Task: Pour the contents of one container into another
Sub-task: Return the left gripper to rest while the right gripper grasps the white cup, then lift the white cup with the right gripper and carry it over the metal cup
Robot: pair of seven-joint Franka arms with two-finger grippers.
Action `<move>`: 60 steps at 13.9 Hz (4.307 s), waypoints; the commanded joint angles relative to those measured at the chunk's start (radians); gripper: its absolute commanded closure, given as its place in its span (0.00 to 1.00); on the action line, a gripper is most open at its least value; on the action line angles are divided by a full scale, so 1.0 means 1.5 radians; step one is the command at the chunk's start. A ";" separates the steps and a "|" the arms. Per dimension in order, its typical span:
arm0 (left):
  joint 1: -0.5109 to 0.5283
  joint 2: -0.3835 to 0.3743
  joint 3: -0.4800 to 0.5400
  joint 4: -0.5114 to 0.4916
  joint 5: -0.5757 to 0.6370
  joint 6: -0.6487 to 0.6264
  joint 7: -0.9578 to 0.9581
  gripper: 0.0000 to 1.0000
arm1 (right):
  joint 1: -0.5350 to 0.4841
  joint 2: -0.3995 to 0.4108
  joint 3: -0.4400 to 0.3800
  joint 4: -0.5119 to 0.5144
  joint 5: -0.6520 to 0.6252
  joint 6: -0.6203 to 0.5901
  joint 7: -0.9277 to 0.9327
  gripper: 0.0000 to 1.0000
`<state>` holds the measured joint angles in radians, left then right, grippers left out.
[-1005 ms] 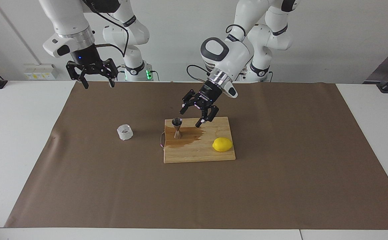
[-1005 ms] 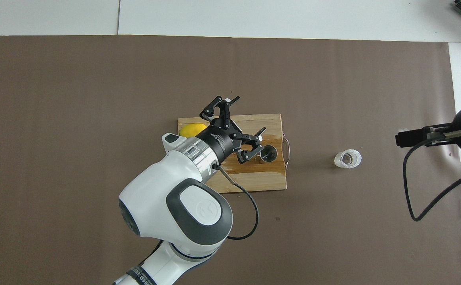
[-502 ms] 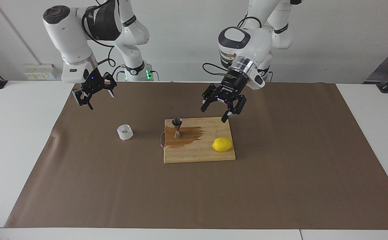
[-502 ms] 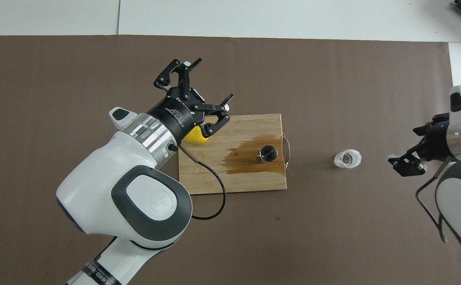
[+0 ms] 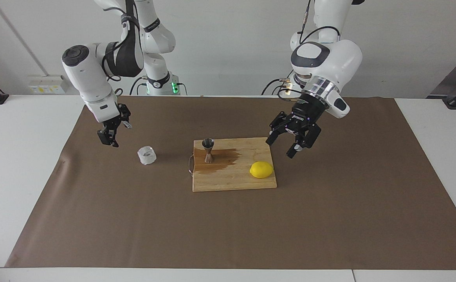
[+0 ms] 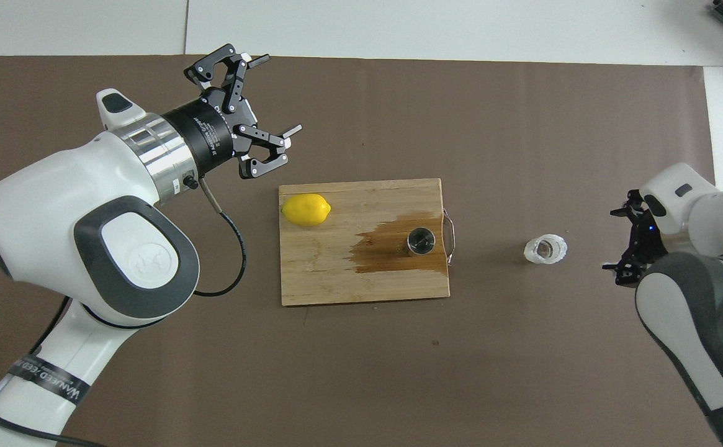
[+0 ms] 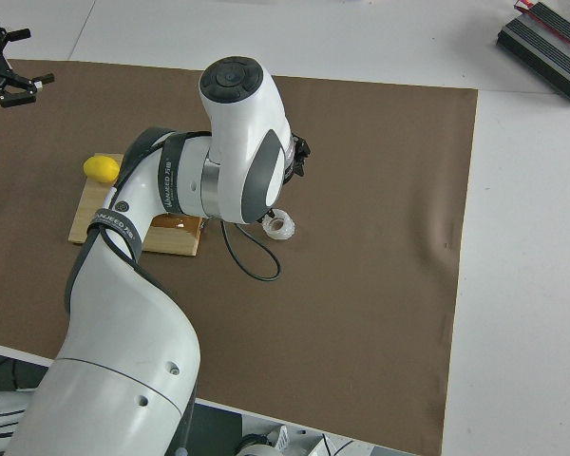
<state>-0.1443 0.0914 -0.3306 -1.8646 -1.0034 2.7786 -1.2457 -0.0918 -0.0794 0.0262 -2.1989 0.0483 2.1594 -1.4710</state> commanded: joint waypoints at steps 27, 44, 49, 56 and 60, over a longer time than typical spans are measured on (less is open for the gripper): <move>0.265 -0.067 -0.003 0.100 0.671 -0.713 0.867 0.00 | 0.004 0.107 0.008 -0.095 0.329 0.183 -0.348 0.72; 0.107 -0.087 0.161 0.160 0.667 -0.825 0.864 0.00 | 0.098 0.092 0.099 0.037 0.151 0.172 -0.002 1.00; 0.111 -0.105 0.164 0.153 0.658 -0.843 0.862 0.00 | 0.154 0.090 0.099 0.073 -0.015 0.124 0.193 1.00; 0.103 -0.122 0.163 0.127 0.659 -0.842 0.858 0.00 | 0.237 0.092 0.099 0.116 -0.222 0.072 0.371 1.00; 0.111 -0.122 0.164 0.127 0.659 -0.842 0.858 0.00 | 0.262 0.087 0.100 0.117 -0.299 0.067 0.387 1.00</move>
<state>0.0285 -0.0629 -0.0956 -1.6436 -0.0142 1.5183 0.0483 0.2890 0.0603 0.1745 -2.0301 -0.3392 2.2795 -0.9195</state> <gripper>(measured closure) 0.000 0.507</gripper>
